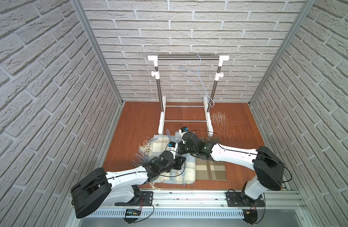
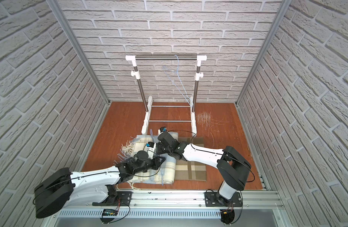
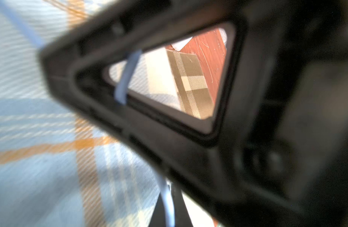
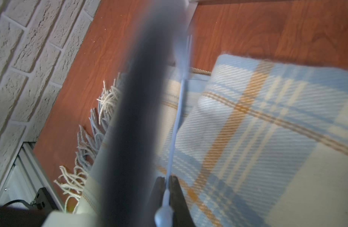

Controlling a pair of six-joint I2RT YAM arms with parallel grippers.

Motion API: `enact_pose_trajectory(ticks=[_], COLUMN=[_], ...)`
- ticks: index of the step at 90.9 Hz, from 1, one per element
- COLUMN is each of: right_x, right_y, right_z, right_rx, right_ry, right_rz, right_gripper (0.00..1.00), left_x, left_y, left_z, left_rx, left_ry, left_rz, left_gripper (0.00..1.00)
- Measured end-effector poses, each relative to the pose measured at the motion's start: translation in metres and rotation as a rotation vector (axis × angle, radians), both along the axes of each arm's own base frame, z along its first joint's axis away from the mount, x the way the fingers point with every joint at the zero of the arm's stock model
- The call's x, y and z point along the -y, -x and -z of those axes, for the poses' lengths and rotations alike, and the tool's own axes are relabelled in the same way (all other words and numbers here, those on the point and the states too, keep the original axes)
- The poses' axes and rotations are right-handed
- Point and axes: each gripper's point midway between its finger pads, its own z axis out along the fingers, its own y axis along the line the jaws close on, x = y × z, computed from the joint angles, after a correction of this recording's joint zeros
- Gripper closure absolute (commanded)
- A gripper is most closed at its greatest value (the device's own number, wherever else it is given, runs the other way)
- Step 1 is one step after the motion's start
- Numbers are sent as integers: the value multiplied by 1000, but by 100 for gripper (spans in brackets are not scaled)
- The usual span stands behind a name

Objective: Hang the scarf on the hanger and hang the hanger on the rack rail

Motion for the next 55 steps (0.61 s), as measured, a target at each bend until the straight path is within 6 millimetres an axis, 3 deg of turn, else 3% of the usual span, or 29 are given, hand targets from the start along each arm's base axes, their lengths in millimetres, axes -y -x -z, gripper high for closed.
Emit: enact_pose_trajectory(ticks=[8,14,22,32,43,50,55], right_x=[-1,-2,4,14,17,20,24], right_y=[1,2,-2,-7,-9,-8,-7], right_z=[0,-1,0,5,3,0,-4], right_rx=[-8,-10,2,-2,8,14,20], right_ry=[-4,-8,22,60,74,86,92], right_rz=[4,5,35,64,77,84,85], right_gripper=[97,97,97,97,97,97,97], left_x=[-3,-7,-11,-28,-61,-82,-92], left_y=[2,4,9,14,21,23,22], left_z=[-1,-4,-20,-53,-90,-100,-91], left_rx=[-2,1,39,110,154,131,88], left_ry=[-5,-10,5,49,114,157,155], left_rz=[-2,-4,8,-20,-113,-189,-235], left_gripper=[98,60,45,40,42,42,41])
